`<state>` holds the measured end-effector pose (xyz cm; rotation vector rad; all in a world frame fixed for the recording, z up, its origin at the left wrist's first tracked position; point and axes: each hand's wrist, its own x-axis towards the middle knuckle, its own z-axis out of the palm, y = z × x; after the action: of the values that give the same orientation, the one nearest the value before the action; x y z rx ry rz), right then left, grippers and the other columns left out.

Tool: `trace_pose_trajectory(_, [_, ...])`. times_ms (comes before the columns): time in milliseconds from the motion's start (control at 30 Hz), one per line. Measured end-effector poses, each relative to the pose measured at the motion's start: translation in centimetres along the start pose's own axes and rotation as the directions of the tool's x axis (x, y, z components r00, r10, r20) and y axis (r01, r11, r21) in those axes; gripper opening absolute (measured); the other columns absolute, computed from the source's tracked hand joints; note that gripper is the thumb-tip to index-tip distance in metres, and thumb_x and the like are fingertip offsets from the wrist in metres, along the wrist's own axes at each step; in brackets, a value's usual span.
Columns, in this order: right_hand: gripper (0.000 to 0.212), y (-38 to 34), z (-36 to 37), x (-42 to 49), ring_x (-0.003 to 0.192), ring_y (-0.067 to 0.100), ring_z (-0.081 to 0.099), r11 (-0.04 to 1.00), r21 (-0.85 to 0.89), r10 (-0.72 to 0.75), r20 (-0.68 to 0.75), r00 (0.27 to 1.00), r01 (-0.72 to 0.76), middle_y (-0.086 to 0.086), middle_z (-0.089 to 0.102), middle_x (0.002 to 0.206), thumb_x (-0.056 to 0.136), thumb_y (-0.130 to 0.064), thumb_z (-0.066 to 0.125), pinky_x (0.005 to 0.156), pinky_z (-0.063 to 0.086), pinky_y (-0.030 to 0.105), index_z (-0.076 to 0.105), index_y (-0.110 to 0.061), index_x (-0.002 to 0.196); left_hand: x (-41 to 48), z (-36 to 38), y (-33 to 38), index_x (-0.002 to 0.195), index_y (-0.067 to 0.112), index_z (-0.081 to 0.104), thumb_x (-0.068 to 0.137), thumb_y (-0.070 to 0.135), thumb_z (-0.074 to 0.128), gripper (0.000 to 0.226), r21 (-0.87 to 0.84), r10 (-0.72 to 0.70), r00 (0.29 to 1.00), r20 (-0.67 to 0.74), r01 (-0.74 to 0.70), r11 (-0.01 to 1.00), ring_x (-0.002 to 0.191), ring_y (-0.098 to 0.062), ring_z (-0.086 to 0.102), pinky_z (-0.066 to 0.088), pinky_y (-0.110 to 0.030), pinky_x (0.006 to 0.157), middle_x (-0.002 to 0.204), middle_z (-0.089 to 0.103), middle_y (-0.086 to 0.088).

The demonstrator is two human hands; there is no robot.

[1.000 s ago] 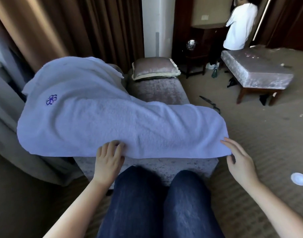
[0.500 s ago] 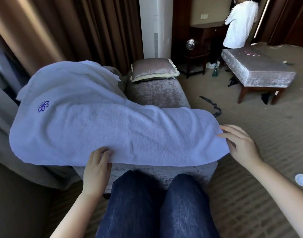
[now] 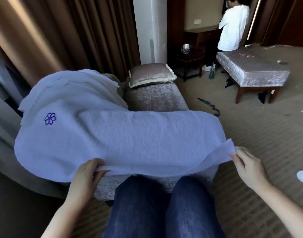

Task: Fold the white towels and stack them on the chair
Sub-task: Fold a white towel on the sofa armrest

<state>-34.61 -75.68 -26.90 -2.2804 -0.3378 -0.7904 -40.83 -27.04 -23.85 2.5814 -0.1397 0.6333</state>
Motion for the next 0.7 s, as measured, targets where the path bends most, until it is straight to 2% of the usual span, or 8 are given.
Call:
trace_pose_trajectory(33, [0.059, -0.1, -0.1, 0.2, 0.073, 0.008, 0.051, 0.999, 0.030, 0.029, -0.028, 0.999, -0.028, 0.004, 0.059, 0.075, 0.100, -0.045, 0.034, 0.073, 0.038, 0.010, 0.059, 0.003, 0.076, 0.7, -0.6, 0.3, 0.090, 0.028, 0.053, 0.085, 0.009, 0.070, 0.025, -0.024, -0.001, 1.000, -0.015, 0.000, 1.000, 0.077, -0.012, 0.051, 0.035, -0.021, 0.067, 0.083, 0.058, 0.019])
trace_pose_trajectory(133, [0.058, -0.2, 0.0, 0.7, 0.057, 0.015, 0.042, 0.995, 0.064, 0.088, -0.097, 0.991, -0.082, 0.001, 0.044, 0.057, 0.097, -0.052, 0.036, 0.055, 0.034, 0.025, 0.046, -0.005, 0.064, 4.0, -2.3, 1.6, 0.087, 0.020, 0.059, 0.083, 0.020, 0.064, 0.007, -0.041, 0.092, 0.993, -0.080, -0.096, 0.995, 0.077, -0.004, 0.049, 0.033, -0.018, 0.066, 0.084, 0.058, 0.028])
trace_pose_trajectory(200, [0.049, -0.2, 0.2, 0.9, 0.051, 0.018, 0.037, 0.992, 0.041, 0.124, -0.128, 0.984, -0.120, 0.005, 0.037, 0.053, 0.095, -0.050, 0.040, 0.051, 0.032, 0.030, 0.039, -0.014, 0.061, 6.8, -3.3, 2.6, 0.086, 0.013, 0.062, 0.089, 0.028, 0.058, 0.016, -0.013, 0.185, 0.978, -0.101, -0.187, 0.982, 0.077, -0.008, 0.050, 0.034, -0.020, 0.067, 0.081, 0.057, 0.019])
trace_pose_trajectory(267, [0.044, -0.3, 0.5, 1.5, 0.049, 0.020, 0.034, 0.974, 0.066, 0.226, -0.129, 0.966, -0.219, 0.009, 0.037, 0.054, 0.093, -0.052, 0.042, 0.050, 0.031, 0.034, 0.038, -0.021, 0.062, 9.8, -3.9, 3.4, 0.085, 0.007, 0.064, 0.092, 0.031, 0.046, 0.030, 0.040, 0.288, 0.952, -0.101, -0.285, 0.958, 0.076, -0.011, 0.050, 0.033, -0.022, 0.068, 0.080, 0.060, 0.005])
trace_pose_trajectory(333, [0.043, -0.4, 0.8, 2.2, 0.050, 0.015, 0.029, 0.947, 0.108, 0.316, -0.126, 0.940, -0.303, 0.006, 0.035, 0.054, 0.092, -0.053, 0.043, 0.049, 0.026, 0.031, 0.036, -0.023, 0.062, 12.9, -4.1, 3.8, 0.085, 0.005, 0.064, 0.093, 0.028, 0.046, 0.030, 0.097, 0.334, 0.938, -0.098, -0.325, 0.941, 0.077, -0.013, 0.050, 0.033, -0.024, 0.068, 0.080, 0.063, -0.002])
trace_pose_trajectory(467, [0.043, -0.7, 0.9, 4.4, 0.050, 0.008, 0.025, 0.916, 0.124, 0.394, -0.101, 0.913, -0.382, -0.003, 0.031, 0.052, 0.098, -0.032, 0.050, 0.050, 0.019, 0.027, 0.032, -0.025, 0.060, 17.9, -3.0, 3.8, 0.081, 0.008, 0.063, 0.089, 0.016, 0.052, 0.016, 0.150, 0.280, 0.955, -0.092, -0.265, 0.952, 0.074, -0.014, 0.048, 0.027, -0.024, 0.066, 0.077, 0.060, -0.001])
trace_pose_trajectory(567, [0.048, -0.7, 1.2, 6.1, 0.048, 0.009, 0.024, 0.902, 0.104, 0.428, -0.073, 0.901, -0.420, -0.004, 0.028, 0.049, 0.098, -0.032, 0.050, 0.052, 0.020, 0.030, 0.026, -0.024, 0.057, 20.5, -1.7, 3.4, 0.081, 0.008, 0.064, 0.087, 0.007, 0.056, 0.010, 0.220, 0.275, 0.960, -0.060, -0.256, 0.941, 0.073, -0.031, 0.056, 0.034, -0.032, 0.066, 0.076, 0.062, -0.007])
trace_pose_trajectory(700, [0.050, -0.5, 1.6, 7.6, 0.046, 0.012, 0.026, 0.895, 0.069, 0.444, -0.043, 0.895, -0.441, -0.003, 0.029, 0.045, 0.098, -0.028, 0.052, 0.051, 0.018, 0.031, 0.025, -0.022, 0.056, 22.1, 0.1, 2.4, 0.077, 0.007, 0.064, 0.086, 0.017, 0.049, 0.020, 0.276, 0.252, 0.968, -0.011, -0.239, 0.931, 0.072, -0.034, 0.058, 0.042, -0.038, 0.064, 0.075, 0.065, -0.010])
